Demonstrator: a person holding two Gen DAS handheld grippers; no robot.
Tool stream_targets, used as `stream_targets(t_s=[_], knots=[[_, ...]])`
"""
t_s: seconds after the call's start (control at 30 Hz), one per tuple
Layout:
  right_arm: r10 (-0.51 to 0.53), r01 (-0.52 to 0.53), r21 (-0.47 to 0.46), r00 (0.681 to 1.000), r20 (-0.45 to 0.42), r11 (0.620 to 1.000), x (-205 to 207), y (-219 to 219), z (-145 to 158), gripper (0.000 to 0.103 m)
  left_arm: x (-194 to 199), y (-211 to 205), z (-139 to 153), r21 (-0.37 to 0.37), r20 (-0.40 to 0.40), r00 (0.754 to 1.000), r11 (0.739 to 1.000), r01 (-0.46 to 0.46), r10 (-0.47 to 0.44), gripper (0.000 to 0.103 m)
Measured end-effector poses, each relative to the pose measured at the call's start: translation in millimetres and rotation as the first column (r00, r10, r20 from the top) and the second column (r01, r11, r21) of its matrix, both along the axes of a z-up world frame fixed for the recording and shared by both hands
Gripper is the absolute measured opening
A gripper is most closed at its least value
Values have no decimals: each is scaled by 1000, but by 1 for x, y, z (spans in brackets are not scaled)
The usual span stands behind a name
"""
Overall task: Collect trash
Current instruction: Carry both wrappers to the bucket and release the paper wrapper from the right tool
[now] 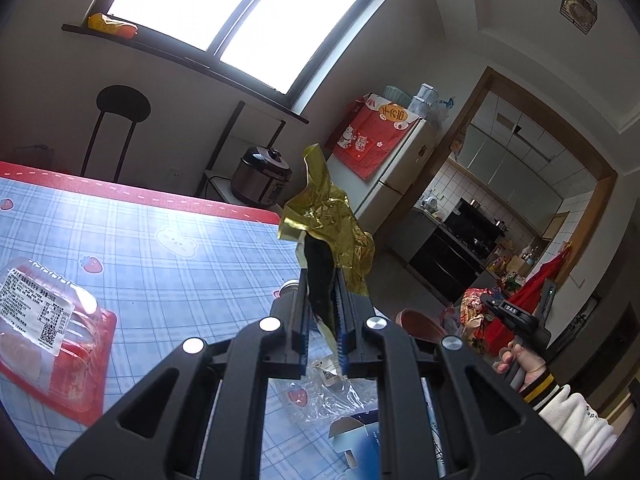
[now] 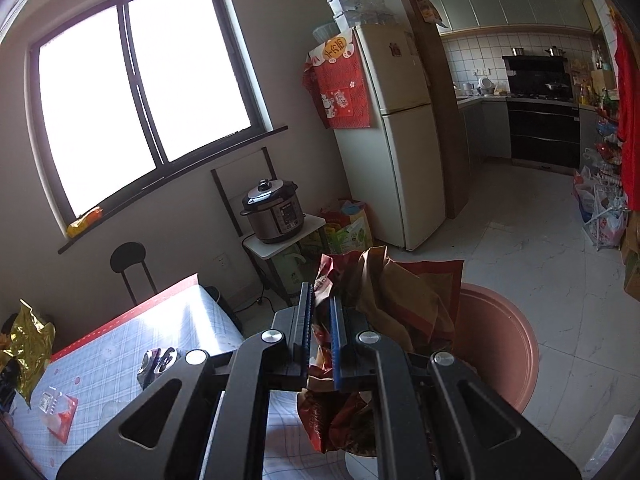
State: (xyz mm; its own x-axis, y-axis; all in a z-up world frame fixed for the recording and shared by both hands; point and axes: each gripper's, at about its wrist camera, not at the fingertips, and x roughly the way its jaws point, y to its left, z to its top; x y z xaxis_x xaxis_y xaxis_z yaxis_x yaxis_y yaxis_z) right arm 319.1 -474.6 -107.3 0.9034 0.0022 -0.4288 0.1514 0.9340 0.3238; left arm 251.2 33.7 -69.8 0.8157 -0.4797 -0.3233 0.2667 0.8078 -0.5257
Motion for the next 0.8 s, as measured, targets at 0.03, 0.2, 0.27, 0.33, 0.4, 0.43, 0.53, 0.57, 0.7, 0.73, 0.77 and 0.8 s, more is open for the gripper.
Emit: stream_targets(t_s=[0.03,0.2,0.27,0.33,0.4,0.43,0.53,0.57,0.7,0.73,0.77,0.8], knots=[[-18,18,7,1000,-5,1000,4,-5,-1,9,2,-1,1,2,-1,1000,1000,1,-1,14],[-90,89,24,996,15,996,5,-21,0,59,3,-1,-1,6,-2,1000,1000,1,-1,14],[-91,90,23,994,57,996,-2,-21,3,67,4,-2,-1,6,-4,1000,1000,0,0,14],[-95,95,5,994,56,995,-7,-18,3,77,4,-3,-1,7,-6,1000,1000,3,-3,14],[-89,90,-3,995,48,996,-8,-16,3,81,5,-5,0,8,-5,1000,1000,8,-8,14],[-88,88,-9,995,43,996,-9,-15,2,84,5,-5,-1,10,-4,1000,1000,11,-11,14],[-89,90,-17,996,25,996,-5,-15,5,86,4,-5,0,14,3,1000,1000,15,-16,14],[-89,89,-12,996,17,996,-3,-17,6,87,4,-5,1,15,6,1000,1000,15,-15,14],[-93,93,-10,990,-107,996,18,-21,6,91,6,-2,0,13,7,1000,1000,7,-7,15],[-86,84,-20,983,-163,996,26,-21,3,91,6,-2,-1,13,5,1000,1000,8,-8,15],[-84,77,-43,975,-205,996,33,-20,2,91,6,-2,-2,15,4,1000,1000,9,-9,15],[-87,70,-76,964,-250,995,40,-17,2,91,6,-3,-3,17,3,1000,1000,11,-11,15]])
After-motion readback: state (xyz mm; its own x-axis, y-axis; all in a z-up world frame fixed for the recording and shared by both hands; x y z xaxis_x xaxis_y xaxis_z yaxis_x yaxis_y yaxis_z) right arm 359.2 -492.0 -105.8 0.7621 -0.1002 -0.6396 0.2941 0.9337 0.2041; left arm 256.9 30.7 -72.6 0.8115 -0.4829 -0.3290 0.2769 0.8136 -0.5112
